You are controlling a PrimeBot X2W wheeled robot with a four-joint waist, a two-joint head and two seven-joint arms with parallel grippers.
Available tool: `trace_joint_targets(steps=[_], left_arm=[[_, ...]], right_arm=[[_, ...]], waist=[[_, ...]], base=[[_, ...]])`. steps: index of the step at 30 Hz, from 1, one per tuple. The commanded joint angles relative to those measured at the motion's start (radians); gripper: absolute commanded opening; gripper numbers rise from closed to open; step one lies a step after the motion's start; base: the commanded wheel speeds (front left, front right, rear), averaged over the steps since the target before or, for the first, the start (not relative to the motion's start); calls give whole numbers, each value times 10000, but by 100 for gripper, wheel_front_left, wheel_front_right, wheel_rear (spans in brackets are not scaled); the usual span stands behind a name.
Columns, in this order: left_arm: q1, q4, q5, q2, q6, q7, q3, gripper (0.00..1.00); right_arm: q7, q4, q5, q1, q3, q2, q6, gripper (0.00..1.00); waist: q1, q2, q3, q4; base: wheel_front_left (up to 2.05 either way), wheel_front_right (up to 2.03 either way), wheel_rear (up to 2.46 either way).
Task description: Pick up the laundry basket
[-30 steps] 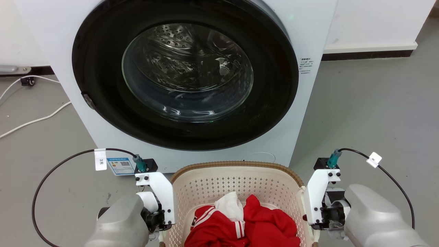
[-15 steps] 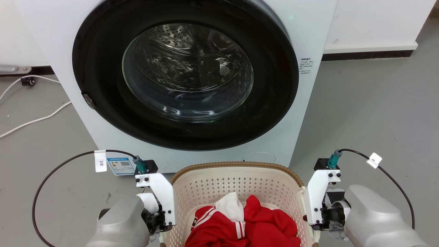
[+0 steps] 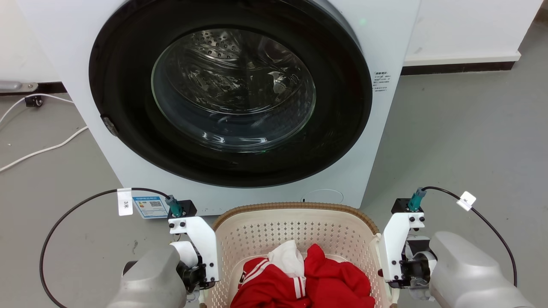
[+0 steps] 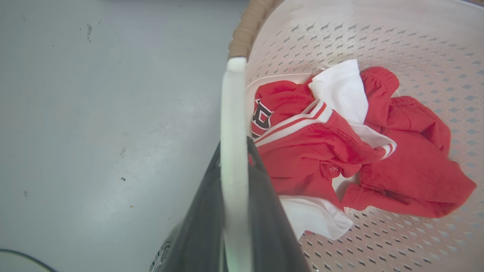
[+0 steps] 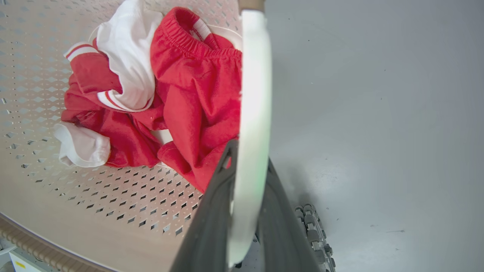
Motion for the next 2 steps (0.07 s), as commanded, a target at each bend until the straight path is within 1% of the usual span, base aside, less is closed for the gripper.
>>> trace_joint_targets(steps=[1,2], left_arm=[[53,-17,-11,-45,22,-65,-14,0],[46,-17,-12,-45,23,-74,-15,0]], right_arm=[[-45,-44,92,52,36,121,32,0],[-58,-45,98,44,46,108,32,0]], waist=[[0,0,6,3],[0,0,12,3]], base=[[0,0,0],[0,0,0]])
